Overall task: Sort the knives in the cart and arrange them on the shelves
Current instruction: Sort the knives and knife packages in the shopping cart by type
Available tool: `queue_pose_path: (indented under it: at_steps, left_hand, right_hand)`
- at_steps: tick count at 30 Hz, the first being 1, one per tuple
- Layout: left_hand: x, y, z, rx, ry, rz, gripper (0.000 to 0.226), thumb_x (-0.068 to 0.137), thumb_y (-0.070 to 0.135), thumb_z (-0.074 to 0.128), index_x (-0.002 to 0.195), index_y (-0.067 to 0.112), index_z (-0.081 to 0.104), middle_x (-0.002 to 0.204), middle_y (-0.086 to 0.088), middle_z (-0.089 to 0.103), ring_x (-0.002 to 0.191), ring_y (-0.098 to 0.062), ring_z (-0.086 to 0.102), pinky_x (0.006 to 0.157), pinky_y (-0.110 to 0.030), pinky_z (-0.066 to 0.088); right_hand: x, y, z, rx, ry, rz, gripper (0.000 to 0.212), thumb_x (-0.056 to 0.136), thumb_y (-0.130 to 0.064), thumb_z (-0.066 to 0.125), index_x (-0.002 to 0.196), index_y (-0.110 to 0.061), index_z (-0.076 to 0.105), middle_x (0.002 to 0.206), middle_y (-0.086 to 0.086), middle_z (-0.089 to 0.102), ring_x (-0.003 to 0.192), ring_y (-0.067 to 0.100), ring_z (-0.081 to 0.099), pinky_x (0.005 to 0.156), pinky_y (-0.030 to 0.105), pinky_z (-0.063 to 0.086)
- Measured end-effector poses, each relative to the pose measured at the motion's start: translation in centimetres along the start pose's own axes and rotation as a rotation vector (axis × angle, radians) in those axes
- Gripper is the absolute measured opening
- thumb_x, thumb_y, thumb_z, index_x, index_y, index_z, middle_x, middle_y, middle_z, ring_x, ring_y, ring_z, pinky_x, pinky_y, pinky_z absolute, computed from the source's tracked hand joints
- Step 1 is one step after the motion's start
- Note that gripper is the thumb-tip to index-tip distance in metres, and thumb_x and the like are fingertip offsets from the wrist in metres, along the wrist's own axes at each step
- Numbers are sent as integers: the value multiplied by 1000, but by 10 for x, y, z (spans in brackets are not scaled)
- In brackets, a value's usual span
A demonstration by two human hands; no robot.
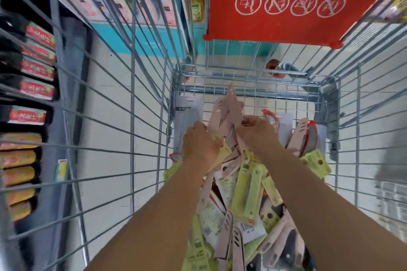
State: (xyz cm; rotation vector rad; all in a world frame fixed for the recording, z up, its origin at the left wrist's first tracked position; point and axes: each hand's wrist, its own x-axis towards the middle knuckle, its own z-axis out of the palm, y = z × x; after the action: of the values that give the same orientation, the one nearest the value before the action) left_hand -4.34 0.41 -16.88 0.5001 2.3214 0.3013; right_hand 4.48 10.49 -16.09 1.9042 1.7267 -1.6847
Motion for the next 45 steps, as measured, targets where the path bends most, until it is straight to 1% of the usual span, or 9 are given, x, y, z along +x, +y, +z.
queue_pose_path:
  at_steps: [3,6,16,21,27,33,37,40,45]
  left_hand:
    - [1,0,-3,-103,-18,10,20,85,35,60,93,17,62,90,1,65,77,-15,59,61,-26,44]
    - [3,10,-5,-132,-3,17,22,89,37,53,80,18,59,79,-1,64,72,-20,65,65,-33,54]
    - [20,27,-3,-73,-48,-80,47,80,34,70,115,10,49,109,-8,58,97,-27,57,68,-35,45]
    - [25,22,-8,-85,-112,-60,37,86,46,56,85,9,58,71,-3,57,58,-16,52,44,-24,30]
    - [17,20,-6,-228,-72,-82,28,88,46,49,68,25,47,69,4,54,67,-20,55,51,-27,34]
    - [9,11,-11,-570,-66,-209,16,81,24,65,77,8,68,81,-17,70,79,-36,67,70,-47,54]
    - [9,12,-18,-548,4,-176,16,91,20,53,97,9,61,90,-11,67,74,-25,65,60,-36,51]
    - [4,14,-24,-592,185,-71,12,94,20,47,98,13,56,86,-4,61,69,-20,56,56,-31,44]
    - [-9,34,-39,-716,348,165,8,96,16,45,98,23,49,77,17,57,58,6,53,48,-9,36]
  right_hand:
    - [-1,2,4,7,33,-17,21,79,-9,58,63,-22,63,58,0,63,48,9,55,49,19,46]
    - [0,2,7,32,42,4,16,81,-8,55,72,-10,68,67,12,69,55,19,63,56,33,53]
    - [4,5,14,51,40,55,18,84,-13,60,99,-9,69,86,10,71,81,26,67,79,43,56]
    - [0,3,18,54,-13,22,18,88,-15,54,100,-13,68,90,8,72,83,25,67,76,38,56]
    - [-6,-7,21,83,-108,-28,20,91,-17,54,104,-10,67,94,18,70,90,35,66,81,46,53]
    - [-11,-6,21,96,-176,-41,18,88,-26,63,101,-15,68,93,10,72,94,31,66,85,45,54]
    - [-12,-4,23,202,-174,-32,12,91,-15,56,91,-12,68,85,8,73,81,31,66,86,51,53]
    - [-14,-3,23,319,-132,-5,18,92,-9,52,82,-15,66,74,1,70,71,19,61,83,47,53]
    - [-22,-18,15,331,-33,-259,13,91,-12,55,94,-15,68,75,-10,69,58,6,52,49,17,44]
